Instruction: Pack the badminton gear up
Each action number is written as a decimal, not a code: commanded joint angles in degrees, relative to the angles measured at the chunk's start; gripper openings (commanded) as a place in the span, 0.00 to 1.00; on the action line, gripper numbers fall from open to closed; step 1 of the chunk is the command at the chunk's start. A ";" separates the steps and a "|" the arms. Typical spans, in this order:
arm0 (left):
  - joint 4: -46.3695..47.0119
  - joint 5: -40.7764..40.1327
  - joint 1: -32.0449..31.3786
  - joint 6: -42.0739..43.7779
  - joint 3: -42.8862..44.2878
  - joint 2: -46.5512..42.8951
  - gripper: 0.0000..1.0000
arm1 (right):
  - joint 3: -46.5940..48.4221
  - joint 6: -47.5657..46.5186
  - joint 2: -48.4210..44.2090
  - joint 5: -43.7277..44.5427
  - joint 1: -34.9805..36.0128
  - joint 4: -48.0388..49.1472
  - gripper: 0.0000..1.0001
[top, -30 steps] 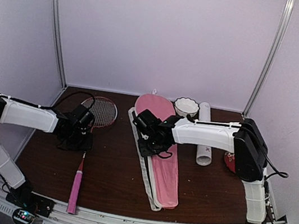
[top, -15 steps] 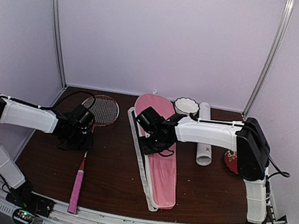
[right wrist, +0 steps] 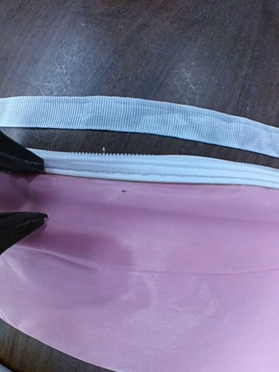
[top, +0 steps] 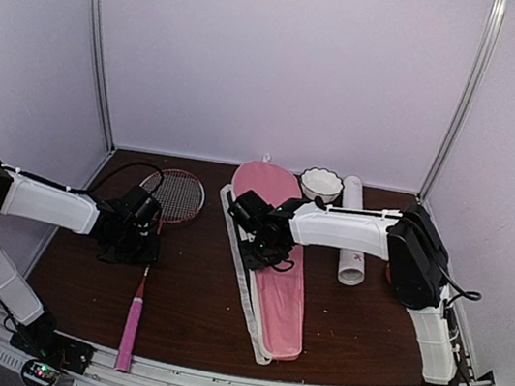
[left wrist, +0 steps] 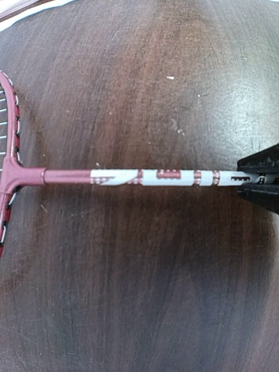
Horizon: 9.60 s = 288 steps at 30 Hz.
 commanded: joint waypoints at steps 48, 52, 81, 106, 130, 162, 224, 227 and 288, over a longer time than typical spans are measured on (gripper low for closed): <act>-18.00 4.29 -12.51 -1.17 6.15 -12.53 0.00 | -18.62 4.67 -18.18 -15.59 -6.88 22.96 0.00; -18.34 10.83 -8.28 -1.22 8.94 -12.73 0.00 | -18.83 4.28 -18.07 -15.54 -6.93 22.88 0.00; -22.47 12.72 -15.71 1.06 1.14 -22.74 0.00 | -21.16 7.35 -20.39 -23.34 -9.70 30.71 0.00; -1.58 17.57 -18.48 0.16 6.88 -3.82 0.00 | -16.19 -0.15 -17.02 -30.14 -4.03 28.03 0.00; 10.36 11.10 -13.26 -6.15 16.12 7.82 0.00 | -24.32 -6.05 -20.10 -35.91 0.41 27.41 0.00; 25.47 18.50 -6.24 -0.48 14.13 16.30 0.46 | -28.65 -5.59 -28.49 -24.67 -3.77 20.40 0.29; 27.41 -5.63 -22.24 21.86 -28.61 -39.31 0.69 | -14.50 1.77 -9.69 -3.93 13.18 -1.41 0.23; 27.50 -5.55 -22.21 21.70 -28.58 -39.13 0.69 | -14.57 2.05 -9.52 -3.32 13.12 -1.38 0.17; 37.69 -8.97 -45.76 43.38 -11.64 -4.14 0.28 | -31.11 5.57 -25.52 -27.54 2.40 21.62 0.00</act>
